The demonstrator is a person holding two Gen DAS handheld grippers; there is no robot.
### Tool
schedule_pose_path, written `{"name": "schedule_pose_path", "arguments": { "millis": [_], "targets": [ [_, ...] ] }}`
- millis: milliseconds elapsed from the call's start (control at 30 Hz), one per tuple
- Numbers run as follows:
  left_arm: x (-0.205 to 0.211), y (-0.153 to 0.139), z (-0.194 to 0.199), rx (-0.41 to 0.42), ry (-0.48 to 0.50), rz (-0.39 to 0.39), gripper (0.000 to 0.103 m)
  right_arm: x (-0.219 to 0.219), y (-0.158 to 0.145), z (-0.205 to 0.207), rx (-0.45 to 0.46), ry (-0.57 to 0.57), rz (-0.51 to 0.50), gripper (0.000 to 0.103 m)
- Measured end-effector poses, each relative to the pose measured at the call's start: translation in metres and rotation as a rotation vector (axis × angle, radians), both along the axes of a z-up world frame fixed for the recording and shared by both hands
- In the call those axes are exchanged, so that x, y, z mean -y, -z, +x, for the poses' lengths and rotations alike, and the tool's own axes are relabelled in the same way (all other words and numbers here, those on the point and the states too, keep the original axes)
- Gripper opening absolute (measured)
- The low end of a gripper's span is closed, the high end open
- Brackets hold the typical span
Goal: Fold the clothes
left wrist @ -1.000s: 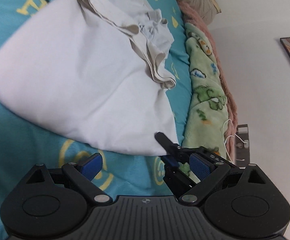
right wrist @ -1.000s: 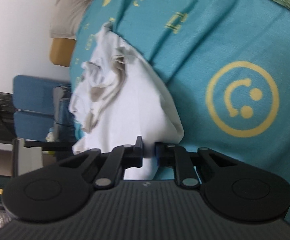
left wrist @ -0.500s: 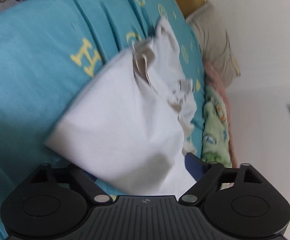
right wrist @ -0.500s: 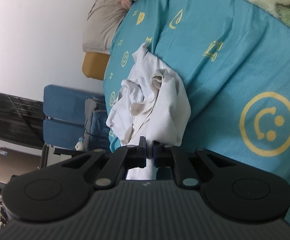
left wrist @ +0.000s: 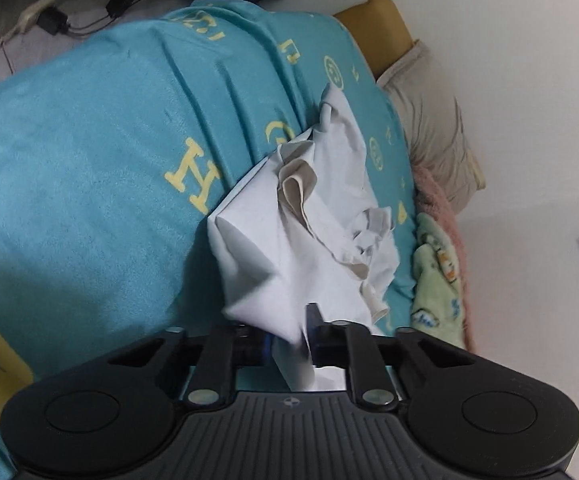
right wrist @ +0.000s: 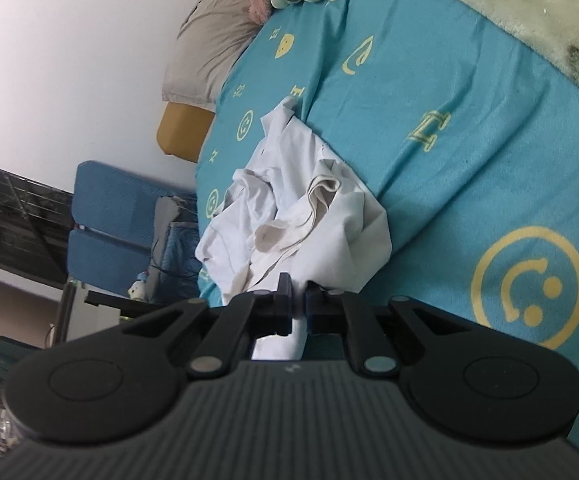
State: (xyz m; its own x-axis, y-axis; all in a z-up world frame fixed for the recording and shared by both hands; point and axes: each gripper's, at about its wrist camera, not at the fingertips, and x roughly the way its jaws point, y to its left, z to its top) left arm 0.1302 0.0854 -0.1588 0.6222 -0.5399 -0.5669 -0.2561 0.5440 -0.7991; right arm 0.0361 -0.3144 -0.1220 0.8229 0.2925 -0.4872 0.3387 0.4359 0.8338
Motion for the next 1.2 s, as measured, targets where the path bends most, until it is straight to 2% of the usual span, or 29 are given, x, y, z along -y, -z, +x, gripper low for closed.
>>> {"name": "schedule_pose_path", "arguments": {
  "millis": [133,200,400,600,733,967,1100,1200],
  "targets": [
    [0.0,-0.018,-0.005,0.106,0.008,0.085,0.009,-0.004,-0.001,-0.006,-0.016,-0.01,0.0,0.009],
    [-0.001,-0.026,-0.012,0.144,0.006,0.103,0.007,-0.007,-0.002,-0.014,-0.021,-0.014,-0.008,0.009],
    [-0.008,-0.07,-0.057,0.305,-0.02,0.211,0.003,-0.016,-0.027,-0.037,0.007,-0.043,-0.08,0.008],
    [-0.016,-0.115,-0.117,0.419,-0.039,0.225,0.002,-0.028,-0.063,-0.082,0.06,-0.069,-0.119,0.008],
    [-0.022,-0.14,-0.163,0.435,-0.007,0.244,0.002,-0.031,-0.081,-0.119,0.063,-0.088,-0.145,0.008],
    [-0.023,-0.182,-0.247,0.444,0.072,0.327,0.002,-0.029,-0.108,-0.2,0.131,-0.122,-0.187,0.008],
    [-0.022,-0.191,-0.261,0.435,0.082,0.346,0.002,-0.034,-0.12,-0.214,0.153,-0.126,-0.22,0.008],
    [-0.015,-0.192,-0.254,0.427,0.093,0.389,0.002,-0.033,-0.12,-0.2,0.138,-0.121,-0.239,0.008]
  ]
}}
